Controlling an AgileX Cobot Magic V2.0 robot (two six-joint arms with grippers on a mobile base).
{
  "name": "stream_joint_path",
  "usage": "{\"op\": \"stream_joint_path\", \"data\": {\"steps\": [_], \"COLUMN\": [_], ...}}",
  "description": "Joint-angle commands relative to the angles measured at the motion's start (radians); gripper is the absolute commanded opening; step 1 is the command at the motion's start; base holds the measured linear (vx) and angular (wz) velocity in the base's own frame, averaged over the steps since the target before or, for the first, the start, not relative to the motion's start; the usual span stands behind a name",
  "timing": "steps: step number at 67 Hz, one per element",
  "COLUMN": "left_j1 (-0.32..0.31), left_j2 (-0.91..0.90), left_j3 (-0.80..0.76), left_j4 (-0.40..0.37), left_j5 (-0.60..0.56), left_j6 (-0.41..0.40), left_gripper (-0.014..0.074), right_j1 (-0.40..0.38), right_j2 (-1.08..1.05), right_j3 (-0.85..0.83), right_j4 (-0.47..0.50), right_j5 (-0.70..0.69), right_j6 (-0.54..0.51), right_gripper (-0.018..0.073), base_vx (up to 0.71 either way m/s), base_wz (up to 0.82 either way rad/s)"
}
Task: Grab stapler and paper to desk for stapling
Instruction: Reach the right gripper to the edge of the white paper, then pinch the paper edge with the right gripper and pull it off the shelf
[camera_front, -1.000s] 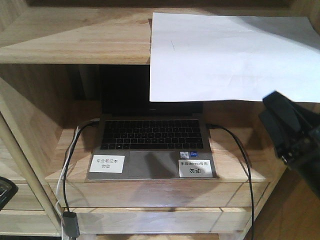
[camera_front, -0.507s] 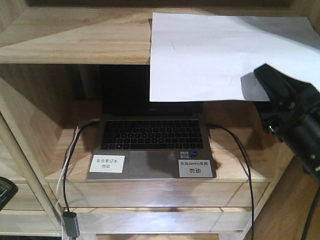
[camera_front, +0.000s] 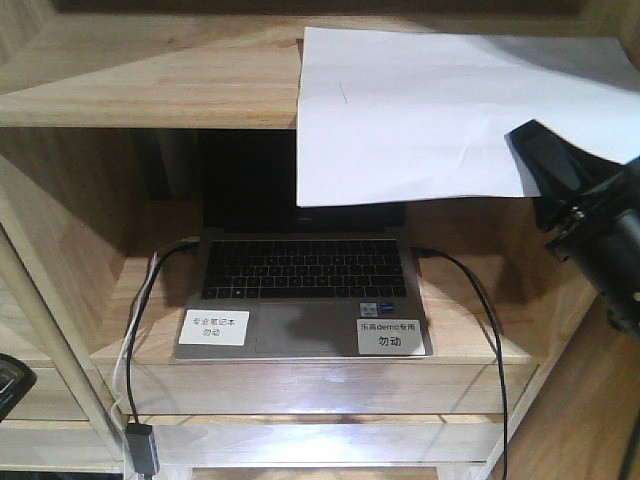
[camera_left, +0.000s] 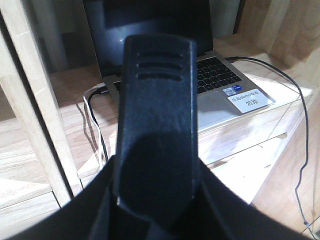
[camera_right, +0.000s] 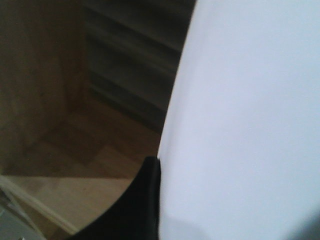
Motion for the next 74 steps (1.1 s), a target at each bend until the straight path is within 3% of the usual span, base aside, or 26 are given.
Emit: {"op": "stream_joint_path", "data": {"steps": [1, 17, 39, 74], "left_j1": [-0.005, -0.005, -0.005, -0.005], "left_j2": [0.008, 0.008, 0.008, 0.008], "left_j3": [-0.029, -0.029, -0.029, -0.029], "left_j4": [0.003, 0.003, 0.003, 0.003], "left_j5": [-0.105, -0.105, -0.105, -0.105], "left_j6": [0.000, 0.000, 0.000, 0.000], "left_gripper": [-0.0007, -0.0007, -0.0007, -0.0007], "right_j1": [0.002, 0.002, 0.002, 0.002], "right_j2": [-0.068, -0.205, -0.401, -0.689], "right_j3": [-0.026, -0.020, 0.207, 0.324], "right_j4": [-0.017, -0.088, 0.012, -0.030], "right_j5": [-0.051, 0.022, 0.060, 0.120], "right_j6": [-0.001, -0.001, -0.001, 0.007], "right_gripper": [-0.0010, -0.0008, -0.0008, -0.0006], "base_vx": [0.00, 0.00, 0.00, 0.00], "base_wz": [0.00, 0.00, 0.00, 0.00]}}
